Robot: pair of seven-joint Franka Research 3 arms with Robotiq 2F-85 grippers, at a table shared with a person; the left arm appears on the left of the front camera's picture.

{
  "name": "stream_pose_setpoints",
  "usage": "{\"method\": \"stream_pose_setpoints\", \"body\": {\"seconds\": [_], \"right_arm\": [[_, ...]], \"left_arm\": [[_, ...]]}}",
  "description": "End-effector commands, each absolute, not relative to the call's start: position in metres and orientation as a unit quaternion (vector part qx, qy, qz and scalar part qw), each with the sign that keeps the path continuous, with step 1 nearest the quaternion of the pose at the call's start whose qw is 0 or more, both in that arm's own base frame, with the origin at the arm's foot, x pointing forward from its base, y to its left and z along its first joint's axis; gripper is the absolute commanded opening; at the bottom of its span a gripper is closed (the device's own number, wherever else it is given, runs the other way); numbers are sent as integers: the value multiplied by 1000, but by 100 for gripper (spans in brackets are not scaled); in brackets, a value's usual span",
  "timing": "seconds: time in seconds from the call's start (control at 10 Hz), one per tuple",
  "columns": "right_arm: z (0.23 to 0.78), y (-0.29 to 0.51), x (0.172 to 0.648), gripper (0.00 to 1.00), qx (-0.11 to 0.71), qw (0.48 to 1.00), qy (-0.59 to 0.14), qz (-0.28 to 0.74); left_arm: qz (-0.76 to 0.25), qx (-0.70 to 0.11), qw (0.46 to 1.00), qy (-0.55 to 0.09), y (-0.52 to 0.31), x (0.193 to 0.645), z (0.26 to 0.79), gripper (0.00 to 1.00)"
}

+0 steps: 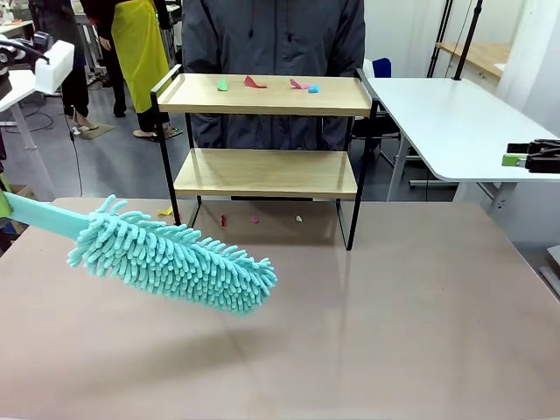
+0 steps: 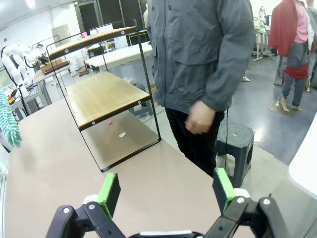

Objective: Clean the shelf.
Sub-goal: Clean the specific section of the Shelf indicated by the human with the Duster.

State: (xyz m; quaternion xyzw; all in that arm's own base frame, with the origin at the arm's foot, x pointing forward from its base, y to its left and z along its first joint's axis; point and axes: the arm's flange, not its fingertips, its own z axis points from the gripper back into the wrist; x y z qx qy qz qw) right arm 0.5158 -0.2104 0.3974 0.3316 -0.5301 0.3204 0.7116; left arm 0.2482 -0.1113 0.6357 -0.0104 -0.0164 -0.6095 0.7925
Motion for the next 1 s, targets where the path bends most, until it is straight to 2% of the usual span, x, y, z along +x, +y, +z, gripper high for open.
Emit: {"method": "stream_pose_setpoints", "body": {"seconds": [0.0, 0.9], "right_arm": [[400, -209, 517, 100, 330, 711, -531, 322], [400, -209, 517, 100, 330, 711, -531, 322]], "left_arm": [[-608, -11, 794, -16, -109, 247, 638, 13], [-608, -11, 794, -16, -109, 247, 638, 13]]}}
